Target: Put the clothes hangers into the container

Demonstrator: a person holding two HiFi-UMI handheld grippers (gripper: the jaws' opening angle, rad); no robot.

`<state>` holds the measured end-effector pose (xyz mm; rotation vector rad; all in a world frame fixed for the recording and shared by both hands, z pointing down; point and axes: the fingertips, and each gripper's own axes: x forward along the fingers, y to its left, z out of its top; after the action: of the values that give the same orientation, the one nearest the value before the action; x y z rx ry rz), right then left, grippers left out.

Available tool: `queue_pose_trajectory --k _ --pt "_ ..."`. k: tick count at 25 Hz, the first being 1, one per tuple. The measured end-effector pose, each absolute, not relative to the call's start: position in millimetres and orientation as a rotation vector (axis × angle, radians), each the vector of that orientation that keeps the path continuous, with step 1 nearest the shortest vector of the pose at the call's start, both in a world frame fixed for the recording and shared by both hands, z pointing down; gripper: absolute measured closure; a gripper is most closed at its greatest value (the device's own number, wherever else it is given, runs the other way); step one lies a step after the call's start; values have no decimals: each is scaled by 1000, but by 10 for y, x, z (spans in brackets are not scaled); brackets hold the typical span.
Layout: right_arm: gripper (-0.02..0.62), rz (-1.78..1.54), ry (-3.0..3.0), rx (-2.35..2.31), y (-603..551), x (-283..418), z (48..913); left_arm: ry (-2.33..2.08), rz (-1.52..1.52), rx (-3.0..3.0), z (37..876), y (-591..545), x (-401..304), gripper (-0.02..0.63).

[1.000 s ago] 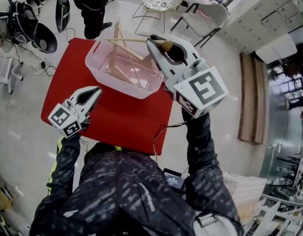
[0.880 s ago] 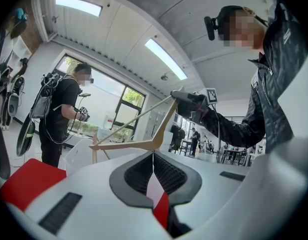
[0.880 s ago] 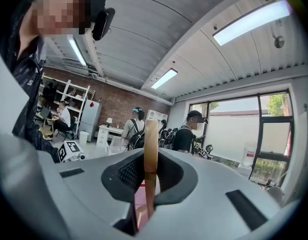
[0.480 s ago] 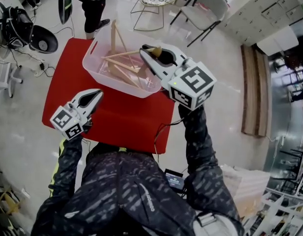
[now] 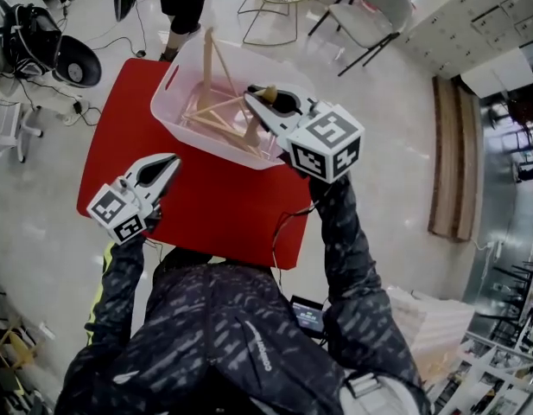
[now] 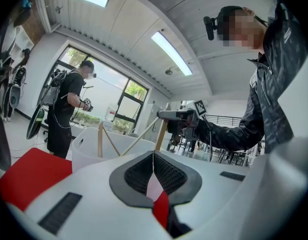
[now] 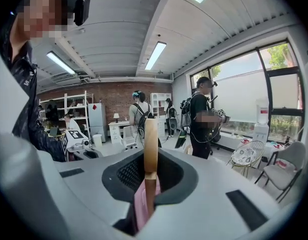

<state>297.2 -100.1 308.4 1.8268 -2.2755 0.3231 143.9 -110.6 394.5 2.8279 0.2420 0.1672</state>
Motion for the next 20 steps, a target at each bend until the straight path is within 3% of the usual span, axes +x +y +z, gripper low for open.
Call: queue_pose_trajectory --k 20 --pt "552 416 -2165 1859 -1197 3191 3626 202 174 2807 4139 -1242 1404 594"
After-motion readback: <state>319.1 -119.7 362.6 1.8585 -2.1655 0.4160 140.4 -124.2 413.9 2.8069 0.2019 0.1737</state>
